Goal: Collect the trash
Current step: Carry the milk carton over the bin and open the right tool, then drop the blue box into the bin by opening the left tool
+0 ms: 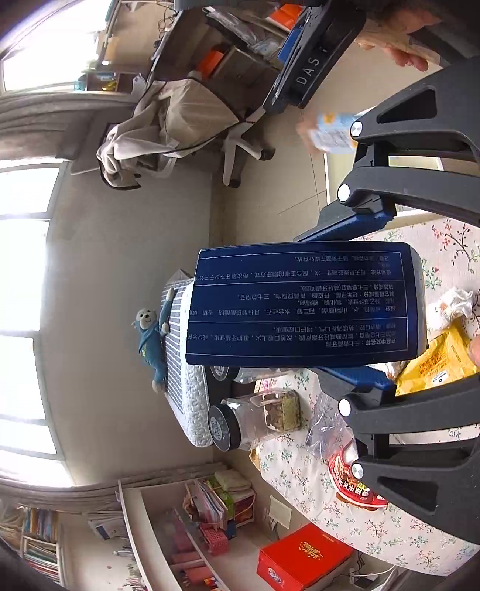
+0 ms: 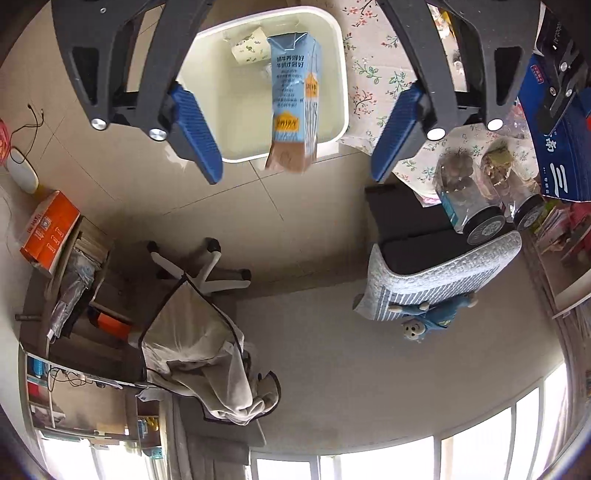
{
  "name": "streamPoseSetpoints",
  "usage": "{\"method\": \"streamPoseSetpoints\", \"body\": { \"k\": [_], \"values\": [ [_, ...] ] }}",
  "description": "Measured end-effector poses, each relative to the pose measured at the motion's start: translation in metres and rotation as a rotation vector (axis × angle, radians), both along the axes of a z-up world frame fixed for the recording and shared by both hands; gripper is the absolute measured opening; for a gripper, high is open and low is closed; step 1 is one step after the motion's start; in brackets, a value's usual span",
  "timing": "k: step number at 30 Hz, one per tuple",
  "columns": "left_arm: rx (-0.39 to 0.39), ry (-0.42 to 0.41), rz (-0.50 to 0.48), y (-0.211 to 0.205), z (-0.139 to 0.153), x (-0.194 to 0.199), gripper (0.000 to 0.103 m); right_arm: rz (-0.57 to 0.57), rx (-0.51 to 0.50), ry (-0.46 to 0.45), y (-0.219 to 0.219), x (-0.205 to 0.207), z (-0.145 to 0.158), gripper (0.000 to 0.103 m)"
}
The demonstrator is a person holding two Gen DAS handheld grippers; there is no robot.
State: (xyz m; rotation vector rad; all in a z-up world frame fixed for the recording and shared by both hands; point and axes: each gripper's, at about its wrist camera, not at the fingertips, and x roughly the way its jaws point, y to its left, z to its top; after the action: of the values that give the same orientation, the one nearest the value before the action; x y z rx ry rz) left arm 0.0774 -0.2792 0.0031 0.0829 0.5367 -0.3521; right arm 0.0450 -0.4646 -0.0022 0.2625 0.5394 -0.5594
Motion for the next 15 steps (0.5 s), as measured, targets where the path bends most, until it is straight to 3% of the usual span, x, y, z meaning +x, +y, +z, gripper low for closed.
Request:
{"method": "streamPoseSetpoints", "body": {
  "k": [6,15],
  "values": [
    [-0.017,0.036,-0.063,-0.035,-0.002,-0.005,0.056,-0.097,0.005,-0.03,-0.032,-0.024,0.005,0.089],
    [-0.029,0.072,-0.165,-0.094,-0.001,-0.014,0.056,-0.279,-0.09,-0.079,-0.061,-0.06,0.017,0.096]
  ]
}}
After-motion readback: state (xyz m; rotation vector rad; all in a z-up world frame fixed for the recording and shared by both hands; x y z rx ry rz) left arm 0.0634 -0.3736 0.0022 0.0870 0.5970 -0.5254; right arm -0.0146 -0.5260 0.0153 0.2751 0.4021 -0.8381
